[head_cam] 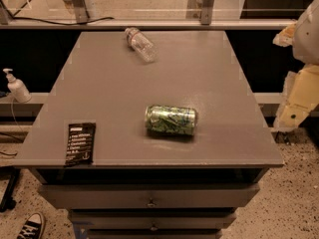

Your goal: Pick green can

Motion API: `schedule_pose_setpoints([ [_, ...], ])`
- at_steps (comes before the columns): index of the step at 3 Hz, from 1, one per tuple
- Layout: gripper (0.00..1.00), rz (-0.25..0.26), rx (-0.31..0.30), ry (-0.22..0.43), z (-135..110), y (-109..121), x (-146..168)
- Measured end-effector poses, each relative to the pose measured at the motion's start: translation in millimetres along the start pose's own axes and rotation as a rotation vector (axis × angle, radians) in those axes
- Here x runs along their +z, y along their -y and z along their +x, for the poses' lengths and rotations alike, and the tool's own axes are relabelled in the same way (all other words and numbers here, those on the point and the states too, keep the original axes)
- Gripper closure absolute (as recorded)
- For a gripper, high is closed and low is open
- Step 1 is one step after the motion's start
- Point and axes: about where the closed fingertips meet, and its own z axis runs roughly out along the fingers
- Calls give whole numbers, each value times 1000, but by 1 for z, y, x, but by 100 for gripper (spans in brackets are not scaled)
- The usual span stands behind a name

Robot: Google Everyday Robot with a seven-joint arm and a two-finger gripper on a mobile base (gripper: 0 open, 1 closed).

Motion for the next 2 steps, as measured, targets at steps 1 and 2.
schedule_pose_setpoints([
  [1, 0, 0, 0, 0, 0, 0, 0],
  [2, 0, -20, 12, 50, -10, -9, 10],
])
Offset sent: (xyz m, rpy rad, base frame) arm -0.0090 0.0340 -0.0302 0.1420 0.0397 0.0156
